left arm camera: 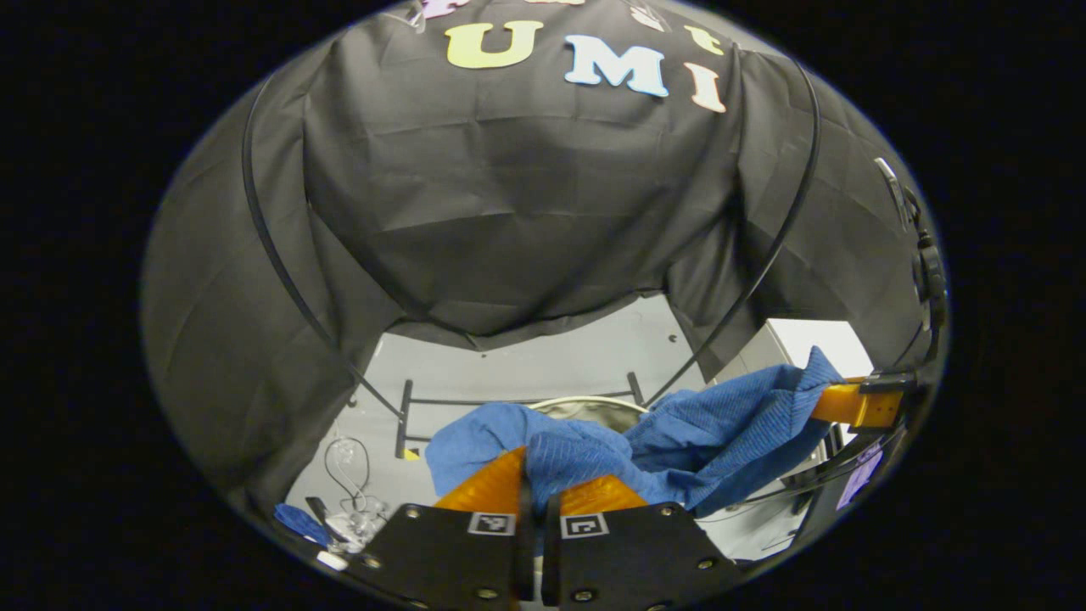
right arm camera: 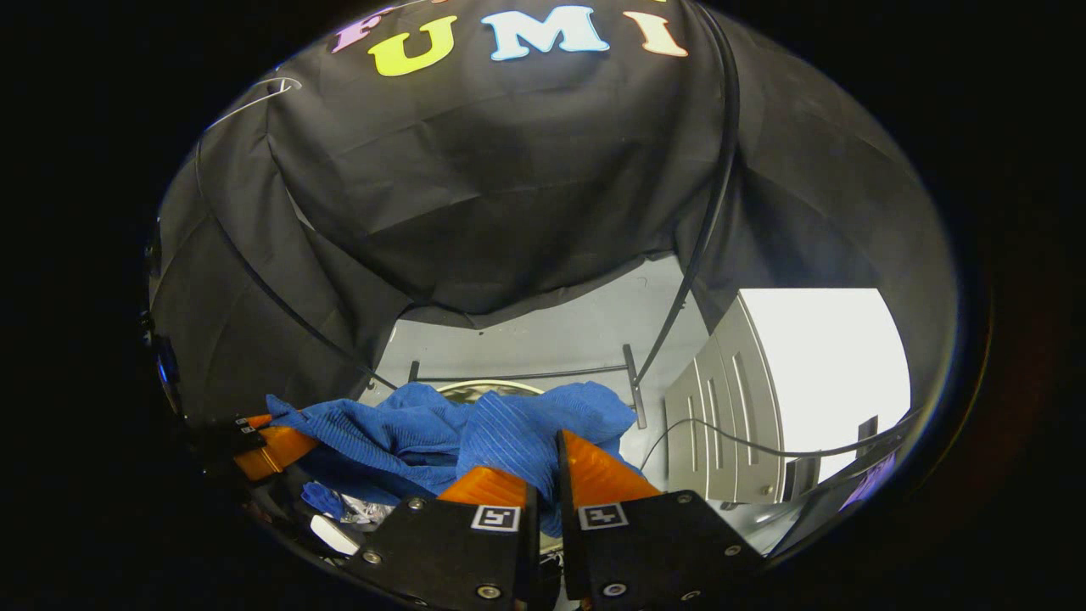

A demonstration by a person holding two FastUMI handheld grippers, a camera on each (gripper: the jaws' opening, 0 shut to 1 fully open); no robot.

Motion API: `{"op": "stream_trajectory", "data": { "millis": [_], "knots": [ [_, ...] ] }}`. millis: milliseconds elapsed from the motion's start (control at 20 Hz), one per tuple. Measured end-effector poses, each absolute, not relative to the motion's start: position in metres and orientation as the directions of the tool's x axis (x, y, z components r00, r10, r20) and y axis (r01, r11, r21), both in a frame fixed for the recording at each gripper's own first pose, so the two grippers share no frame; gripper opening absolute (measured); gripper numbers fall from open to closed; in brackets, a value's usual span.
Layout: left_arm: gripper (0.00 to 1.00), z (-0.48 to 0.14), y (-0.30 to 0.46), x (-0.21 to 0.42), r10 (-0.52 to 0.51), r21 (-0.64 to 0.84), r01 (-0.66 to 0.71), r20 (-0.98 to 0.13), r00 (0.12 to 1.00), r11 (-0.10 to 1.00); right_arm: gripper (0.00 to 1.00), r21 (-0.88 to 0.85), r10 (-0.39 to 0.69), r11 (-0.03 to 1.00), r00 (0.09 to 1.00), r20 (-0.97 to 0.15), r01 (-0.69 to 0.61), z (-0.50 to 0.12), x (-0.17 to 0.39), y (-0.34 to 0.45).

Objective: Grasp the clothes on the hanger with both hands and then place them into the laundry hamper below.

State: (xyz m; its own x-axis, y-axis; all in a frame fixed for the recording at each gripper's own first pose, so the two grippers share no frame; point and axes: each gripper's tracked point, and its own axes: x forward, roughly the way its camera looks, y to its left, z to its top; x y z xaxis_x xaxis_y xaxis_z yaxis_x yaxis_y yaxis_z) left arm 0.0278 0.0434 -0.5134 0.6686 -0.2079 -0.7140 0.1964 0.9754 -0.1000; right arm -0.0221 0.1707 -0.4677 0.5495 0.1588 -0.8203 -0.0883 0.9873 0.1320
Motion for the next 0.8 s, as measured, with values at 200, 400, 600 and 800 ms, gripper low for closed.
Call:
{"op": "stream_trajectory", "data": {
  "millis": [200,400,600,800],
  "knots": [
    [0.19,-0.532,0.042,0.018,-0.213,-0.117,0.191,-0.751,0.625,0.974,0.36,0.160,0.206,0.978,0.522,-0.828,-0.132,-0.465,-0.031,0.187],
    [0.69,-0.525,0.045,0.007,-0.212,-0.110,0.198,-0.749,0.628,0.974,0.84,0.155,0.209,0.977,0.527,-0.824,-0.146,-0.457,-0.036,0.196],
    [0.95,-0.508,0.060,0.001,-0.175,-0.077,0.176,-0.739,0.650,0.981,0.95,0.131,0.192,0.980,0.547,-0.814,-0.149,-0.439,-0.036,0.197],
    [0.94,-0.471,0.073,0.000,-0.175,-0.079,0.168,-0.692,0.700,0.983,0.95,0.104,0.162,0.986,0.595,-0.787,-0.131,-0.410,-0.034,0.188]
  ]
}}
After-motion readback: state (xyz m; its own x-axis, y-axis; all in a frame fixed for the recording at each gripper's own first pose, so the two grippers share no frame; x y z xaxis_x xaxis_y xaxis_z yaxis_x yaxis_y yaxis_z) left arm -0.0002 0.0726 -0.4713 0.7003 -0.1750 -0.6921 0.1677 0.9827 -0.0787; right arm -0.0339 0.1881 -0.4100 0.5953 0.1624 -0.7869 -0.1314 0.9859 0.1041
